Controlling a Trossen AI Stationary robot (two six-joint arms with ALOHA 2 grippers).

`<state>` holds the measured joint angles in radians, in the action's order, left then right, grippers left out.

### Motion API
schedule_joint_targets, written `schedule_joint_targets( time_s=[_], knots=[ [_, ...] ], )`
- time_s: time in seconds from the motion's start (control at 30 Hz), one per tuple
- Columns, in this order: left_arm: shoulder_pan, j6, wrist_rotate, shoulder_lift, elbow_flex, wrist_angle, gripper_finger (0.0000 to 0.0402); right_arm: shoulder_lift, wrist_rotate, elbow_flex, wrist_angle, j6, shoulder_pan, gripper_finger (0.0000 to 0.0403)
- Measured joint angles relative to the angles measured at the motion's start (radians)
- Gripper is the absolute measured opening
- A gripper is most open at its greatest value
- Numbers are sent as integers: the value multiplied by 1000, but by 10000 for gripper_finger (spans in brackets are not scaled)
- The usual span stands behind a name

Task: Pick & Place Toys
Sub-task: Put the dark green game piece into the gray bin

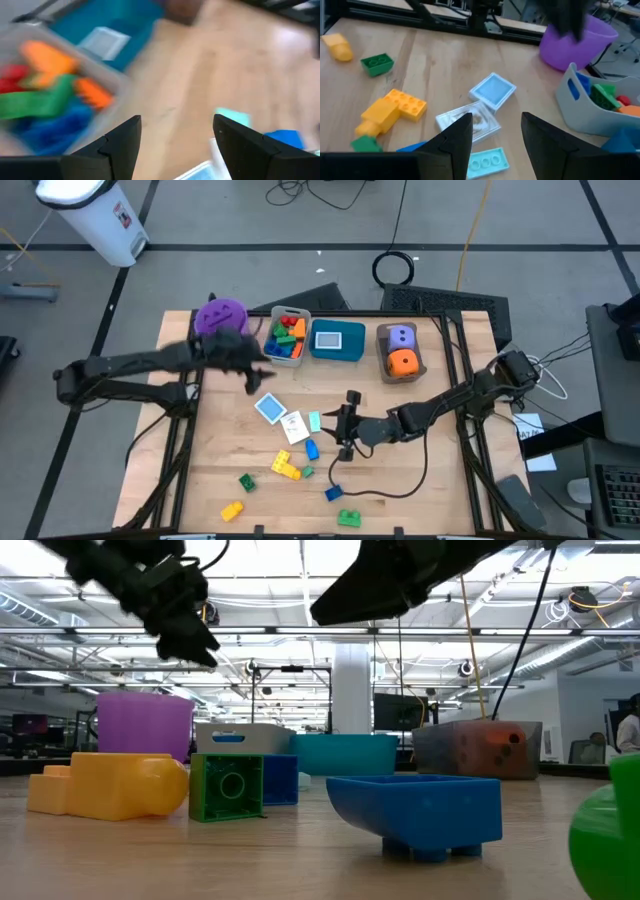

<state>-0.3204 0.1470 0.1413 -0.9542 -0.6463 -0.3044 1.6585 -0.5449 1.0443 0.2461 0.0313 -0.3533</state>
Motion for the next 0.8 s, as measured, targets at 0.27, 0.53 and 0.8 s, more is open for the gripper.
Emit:
schedule_joint_targets(
  time_s=[0.27,0.53,0.8],
  knots=[
    [308,177,-71,-53,423,822,253,0,1,0,19,-14,28,160],
    [638,56,-420,-128,412,1003,253,0,203,0,49,12,56,160],
    [859,31,-576,-325,284,1009,253,30,350,0,127,27,44,160]
  ],
)
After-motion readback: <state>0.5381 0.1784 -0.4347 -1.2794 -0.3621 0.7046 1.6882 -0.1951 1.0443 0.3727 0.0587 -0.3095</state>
